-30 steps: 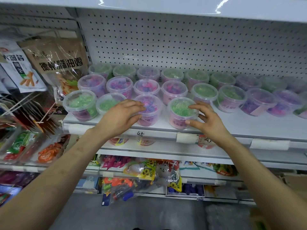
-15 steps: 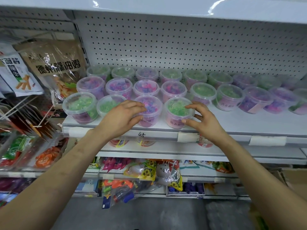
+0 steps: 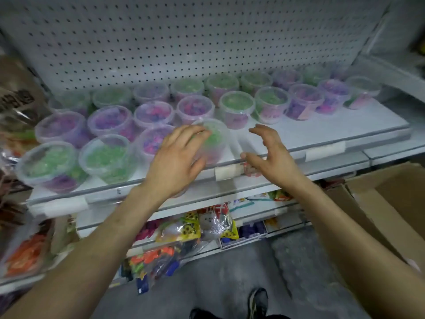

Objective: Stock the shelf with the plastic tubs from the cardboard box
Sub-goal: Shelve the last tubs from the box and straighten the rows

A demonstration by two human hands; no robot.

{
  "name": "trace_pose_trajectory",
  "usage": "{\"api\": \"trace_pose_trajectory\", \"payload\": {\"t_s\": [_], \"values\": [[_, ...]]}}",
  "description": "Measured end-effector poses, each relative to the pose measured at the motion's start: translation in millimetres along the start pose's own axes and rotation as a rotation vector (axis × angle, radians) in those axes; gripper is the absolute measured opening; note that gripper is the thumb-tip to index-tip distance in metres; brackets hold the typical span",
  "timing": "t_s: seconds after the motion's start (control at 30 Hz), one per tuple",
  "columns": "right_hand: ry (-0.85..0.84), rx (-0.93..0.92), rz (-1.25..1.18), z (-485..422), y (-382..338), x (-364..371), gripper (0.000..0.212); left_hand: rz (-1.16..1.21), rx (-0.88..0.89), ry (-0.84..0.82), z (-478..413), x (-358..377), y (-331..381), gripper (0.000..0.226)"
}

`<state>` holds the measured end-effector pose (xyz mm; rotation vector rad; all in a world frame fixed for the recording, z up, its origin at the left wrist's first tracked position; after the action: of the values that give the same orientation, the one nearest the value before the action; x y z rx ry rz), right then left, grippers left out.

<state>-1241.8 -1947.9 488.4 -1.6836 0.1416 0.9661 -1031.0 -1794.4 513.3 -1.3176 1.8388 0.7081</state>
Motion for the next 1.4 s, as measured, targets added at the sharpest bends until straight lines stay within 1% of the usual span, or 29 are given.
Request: {"api": "trace_pose_trajectory", "payload": {"t_s": [0.1, 0.2, 0.27, 0.37, 0.53, 0.63, 0.8, 0.87, 0.97, 1.13, 1.23, 1.3, 1.4], "values": [[0.086, 0.009, 0.108, 18.5, 22.7, -30.9, 0.075, 0.032, 0.091, -0.021, -46.9, 34.4, 36.4, 0.051], [0.179, 0.049, 0.2, 34.5, 57.4, -73.2, 0.08, 0.077, 0.169, -0.061, -93.3, 66.4, 74.3, 0.056], [0.237, 0.089, 0.256, 44.0, 82.4, -101.9, 0.083, 0.1, 0.199, -0.104, -123.4, 88.9, 98.4, 0.061], [0.276, 0.164, 0.305, 57.8, 118.9, -138.6, 0.088, 0.13, 0.222, -0.172, -162.5, 123.2, 134.1, 0.071], [0.321, 0.256, 0.3, 92.7, 187.5, -201.3, 0.089, 0.179, 0.296, -0.257, -214.1, 183.4, 202.1, 0.079], [0.337, 0.358, 0.275, 116.2, 234.1, -232.9, 0.091, 0.227, 0.328, -0.304, -237.6, 219.9, 241.7, 0.079], [0.357, 0.539, 0.256, 164.1, 313.1, -270.7, 0.097, 0.329, 0.325, -0.423, -262.2, 281.9, 293.1, 0.077], [0.341, 0.633, 0.24, 180.0, 338.6, -276.7, 0.097, 0.353, 0.308, -0.49, -268.5, 305.1, 301.1, 0.077], [0.304, 0.753, 0.188, 193.3, 364.5, -275.1, 0.096, 0.358, 0.336, -0.596, -273.4, 341.8, 305.4, 0.077], [0.235, 0.912, 0.116, 209.5, 400.2, -250.0, 0.097, 0.363, 0.325, -0.81, -270.0, 402.2, 305.9, 0.073], [0.195, 1.03, 0.088, 214.6, 414.7, -234.0, 0.096, 0.31, 0.323, -0.918, -272.1, 427.3, 302.2, 0.062], [0.164, 1.084, 0.082, 214.6, 422.2, -224.9, 0.094, 0.303, 0.307, -0.983, -276.1, 438.7, 298.2, 0.061], [0.084, 1.17, 0.076, 216.4, 433.2, -210.8, 0.093, 0.313, 0.339, -1.064, -280.8, 452.6, 296.7, 0.059]]}}
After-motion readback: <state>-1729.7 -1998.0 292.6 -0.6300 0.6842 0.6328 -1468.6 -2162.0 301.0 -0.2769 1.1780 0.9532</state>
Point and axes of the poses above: each hand's wrist, its own z-axis away from the middle knuckle, its own x-axis out of the palm, y = z × x, the point moved 4 cm from there along -z, towards the middle knuckle, and after that the axes turned 15 degrees about x, right-handed, at the moved point
